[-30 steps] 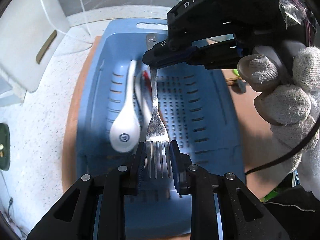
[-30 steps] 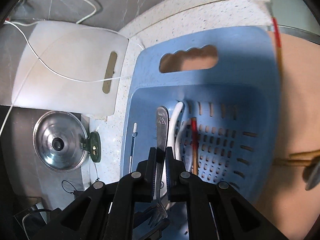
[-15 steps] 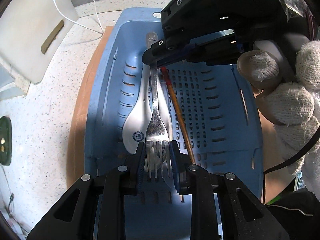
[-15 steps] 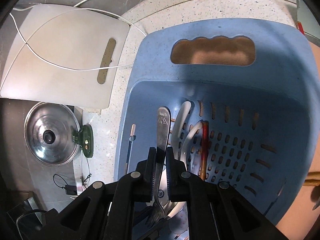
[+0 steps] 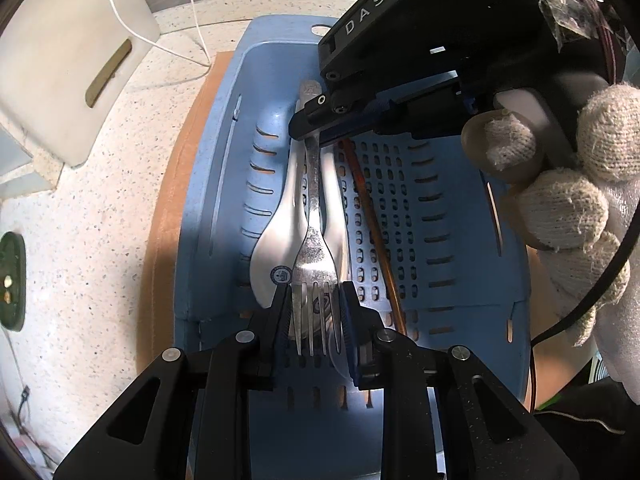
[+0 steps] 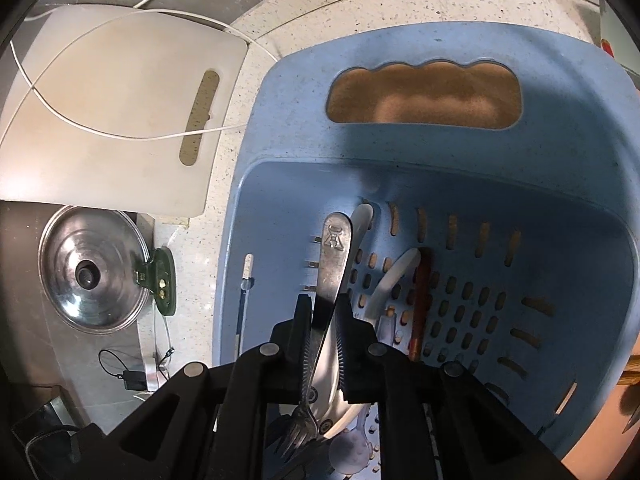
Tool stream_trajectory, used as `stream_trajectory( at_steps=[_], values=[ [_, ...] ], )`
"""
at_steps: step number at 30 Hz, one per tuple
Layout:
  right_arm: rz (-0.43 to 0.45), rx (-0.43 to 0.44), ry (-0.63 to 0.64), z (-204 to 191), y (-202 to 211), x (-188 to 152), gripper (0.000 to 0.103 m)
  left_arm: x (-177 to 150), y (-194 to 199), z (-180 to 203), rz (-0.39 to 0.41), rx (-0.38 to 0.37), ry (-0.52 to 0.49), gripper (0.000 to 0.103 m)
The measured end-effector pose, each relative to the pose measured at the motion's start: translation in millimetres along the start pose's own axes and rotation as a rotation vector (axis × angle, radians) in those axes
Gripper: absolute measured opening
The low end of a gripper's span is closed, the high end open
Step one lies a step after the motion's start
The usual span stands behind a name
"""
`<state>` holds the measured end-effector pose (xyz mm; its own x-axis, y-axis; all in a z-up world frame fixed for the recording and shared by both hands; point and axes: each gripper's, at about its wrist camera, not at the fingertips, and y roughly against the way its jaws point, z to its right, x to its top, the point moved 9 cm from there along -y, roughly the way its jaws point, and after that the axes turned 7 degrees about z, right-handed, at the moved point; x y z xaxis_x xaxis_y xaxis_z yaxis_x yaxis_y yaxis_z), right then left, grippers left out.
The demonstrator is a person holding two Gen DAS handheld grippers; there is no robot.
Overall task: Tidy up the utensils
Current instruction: 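Lower the fork into the blue basket with the left gripper while the right gripper lowers the knife there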
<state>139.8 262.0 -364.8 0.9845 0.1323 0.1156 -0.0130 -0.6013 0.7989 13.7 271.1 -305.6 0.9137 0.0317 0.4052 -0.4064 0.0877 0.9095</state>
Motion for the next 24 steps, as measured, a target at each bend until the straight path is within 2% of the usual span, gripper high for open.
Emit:
stream_trajectory(
  at_steps=[14, 24],
  values=[
    [-0.024, -0.028, 0.020, -3.7, -8.8, -4.7, 0.014, 2.9, 1.8, 2.7, 0.006, 0.009, -0.004, 0.023],
    [0.022, -0.001, 0.080, -13.4, 16.9, -2.9, 0.019, 4.8, 22.3, 7.0, 0.036, -0.003, 0.002, 0.023]
  ],
)
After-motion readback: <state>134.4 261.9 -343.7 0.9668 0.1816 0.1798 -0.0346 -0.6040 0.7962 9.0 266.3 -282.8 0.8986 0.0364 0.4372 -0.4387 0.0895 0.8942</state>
